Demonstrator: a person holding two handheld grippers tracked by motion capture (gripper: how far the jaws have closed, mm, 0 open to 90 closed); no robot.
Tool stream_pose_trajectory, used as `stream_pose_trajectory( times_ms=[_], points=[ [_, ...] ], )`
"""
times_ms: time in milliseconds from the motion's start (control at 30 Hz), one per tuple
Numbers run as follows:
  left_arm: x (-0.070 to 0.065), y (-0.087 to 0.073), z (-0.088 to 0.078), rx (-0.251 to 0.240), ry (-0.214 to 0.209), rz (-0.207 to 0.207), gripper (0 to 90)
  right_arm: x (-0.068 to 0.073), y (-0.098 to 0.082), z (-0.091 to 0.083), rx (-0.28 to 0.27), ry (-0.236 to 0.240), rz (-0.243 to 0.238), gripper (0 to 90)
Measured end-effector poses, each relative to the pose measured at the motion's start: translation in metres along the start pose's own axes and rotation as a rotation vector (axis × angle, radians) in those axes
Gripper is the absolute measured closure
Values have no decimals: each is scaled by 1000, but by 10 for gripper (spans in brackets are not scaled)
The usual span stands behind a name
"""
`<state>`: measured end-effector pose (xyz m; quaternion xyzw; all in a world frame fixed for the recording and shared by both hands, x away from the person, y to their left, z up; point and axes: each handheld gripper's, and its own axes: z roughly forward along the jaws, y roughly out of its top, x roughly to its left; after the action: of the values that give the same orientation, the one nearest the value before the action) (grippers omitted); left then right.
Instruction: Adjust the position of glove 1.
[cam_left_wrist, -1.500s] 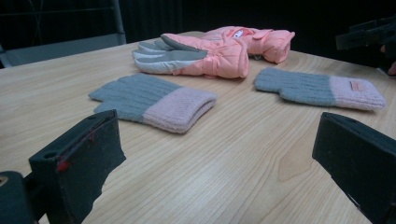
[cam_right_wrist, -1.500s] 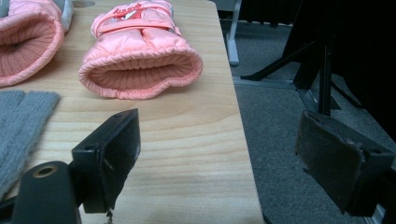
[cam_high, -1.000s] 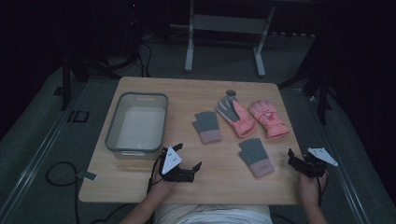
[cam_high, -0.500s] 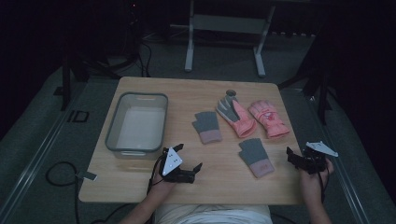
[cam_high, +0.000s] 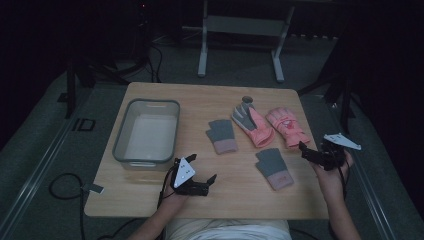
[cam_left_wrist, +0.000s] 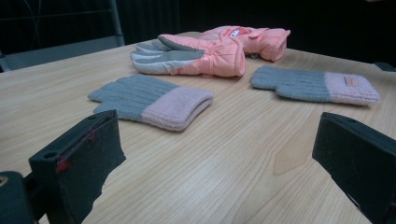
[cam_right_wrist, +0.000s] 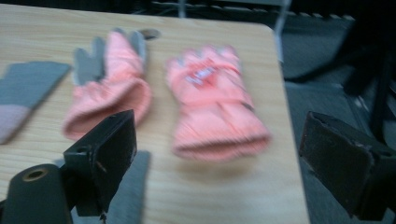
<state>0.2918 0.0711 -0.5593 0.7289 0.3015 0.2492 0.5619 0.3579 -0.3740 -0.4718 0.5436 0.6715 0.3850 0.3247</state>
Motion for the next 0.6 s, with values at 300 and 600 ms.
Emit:
stream_pose_trajectory(
  times_ms=[300,600],
  points=[
    [0,0,0,1,1,-3,10,35,36,16,-35,80,-87,135],
    [1,0,0,0,-1,-6,10,73,58,43,-22,230,-167,158]
  ],
)
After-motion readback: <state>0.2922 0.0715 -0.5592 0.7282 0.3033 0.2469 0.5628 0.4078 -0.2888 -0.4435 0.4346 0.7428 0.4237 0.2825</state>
